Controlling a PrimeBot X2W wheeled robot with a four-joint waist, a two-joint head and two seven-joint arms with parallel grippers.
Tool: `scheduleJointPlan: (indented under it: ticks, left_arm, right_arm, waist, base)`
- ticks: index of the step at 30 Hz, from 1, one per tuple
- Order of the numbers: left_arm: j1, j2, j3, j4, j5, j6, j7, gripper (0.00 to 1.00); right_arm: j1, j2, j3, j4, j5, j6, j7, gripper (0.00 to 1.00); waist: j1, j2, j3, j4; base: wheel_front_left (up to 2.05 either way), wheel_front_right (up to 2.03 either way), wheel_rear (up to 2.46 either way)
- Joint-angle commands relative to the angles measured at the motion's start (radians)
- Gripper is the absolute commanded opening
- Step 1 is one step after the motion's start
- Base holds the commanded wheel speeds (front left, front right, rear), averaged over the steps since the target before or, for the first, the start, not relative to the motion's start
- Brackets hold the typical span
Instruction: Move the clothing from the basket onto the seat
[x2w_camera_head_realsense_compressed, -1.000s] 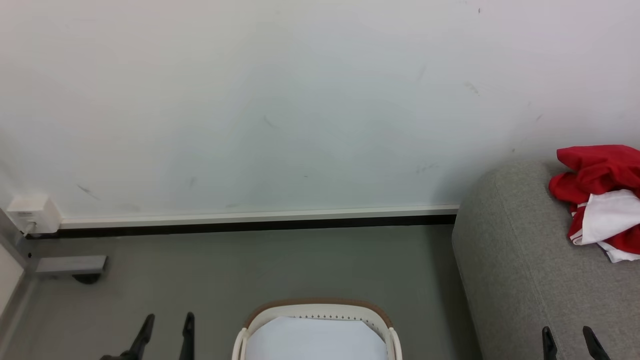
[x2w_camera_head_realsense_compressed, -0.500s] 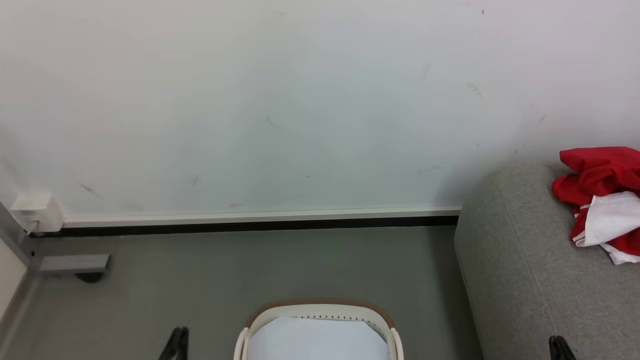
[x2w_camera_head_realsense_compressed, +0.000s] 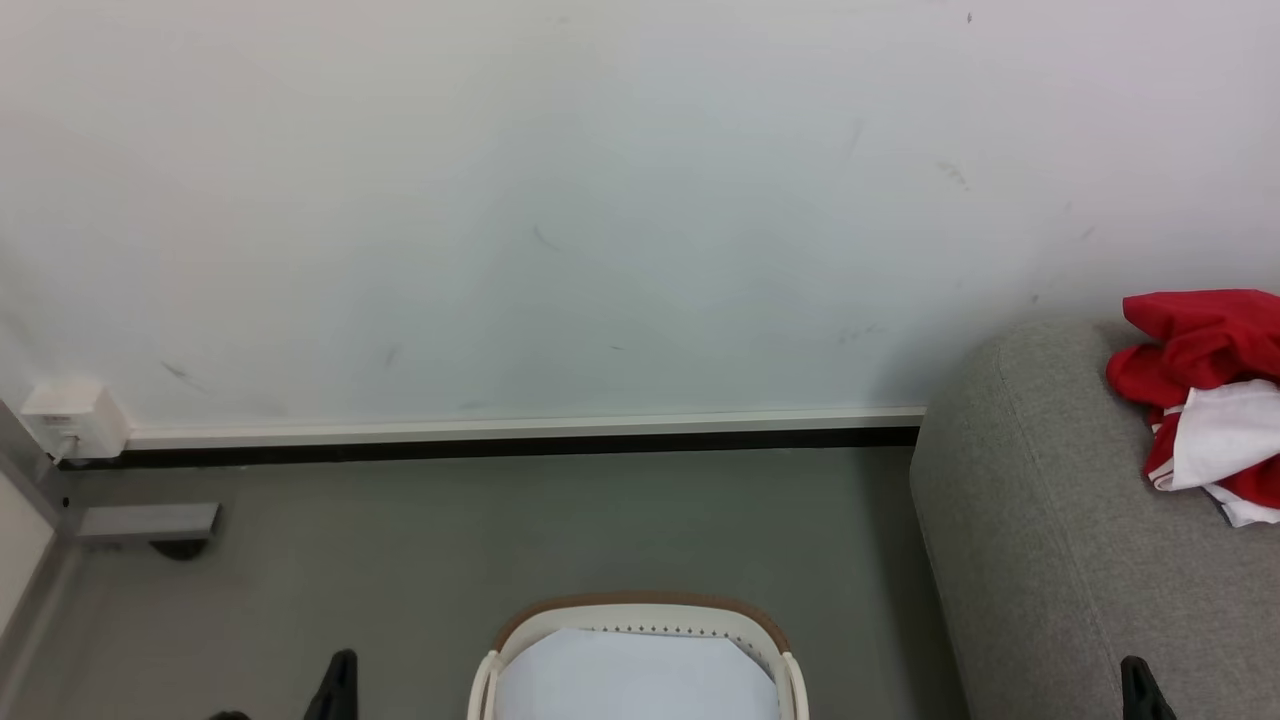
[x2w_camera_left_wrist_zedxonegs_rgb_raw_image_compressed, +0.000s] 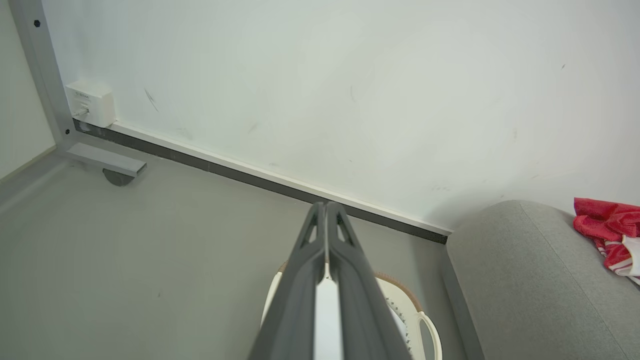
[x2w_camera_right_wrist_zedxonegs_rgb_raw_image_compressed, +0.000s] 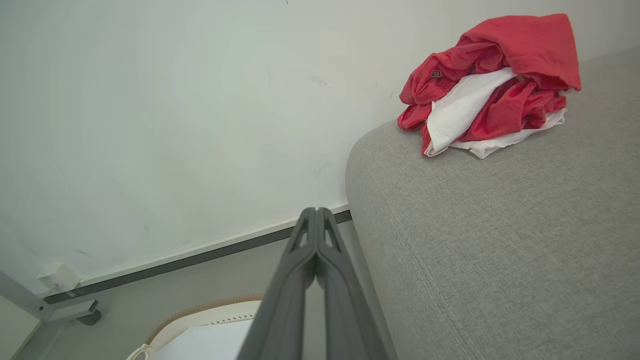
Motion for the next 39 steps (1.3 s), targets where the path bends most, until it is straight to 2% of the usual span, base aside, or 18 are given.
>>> scheduleJointPlan:
  ticks: [1, 10, 39]
  left_arm:
    - [-0.032, 0.003, 0.017, -0.015, -0.060, -0.008, 0.013, 0.00]
    - [-0.051, -0.010, 0.041, -0.013, -0.199, -0.027, 0.051, 0.00]
    - [-0.100, -0.041, 0.107, -0.008, -0.552, -0.075, 0.149, 0.00]
  right_arm:
    - [-0.038, -0.009, -0.005, -0.011, 0.058, 0.000, 0.013, 0.00]
    - [-0.066, -0.009, -0.011, -0.006, 0.205, -0.001, 0.051, 0.00]
    - [-0.136, -0.012, -0.023, 0.008, 0.581, -0.001, 0.149, 0.00]
  waist:
    - [0.0000, 0.0000, 0.001, 0.000]
    - [0.0000, 0.0000, 0.006, 0.001]
    - [0.0000, 0.0000, 0.021, 0.005]
  base:
    - [0.00, 0.00, 0.00]
    - [0.00, 0.00, 0.00]
    - [0.00, 0.00, 0.00]
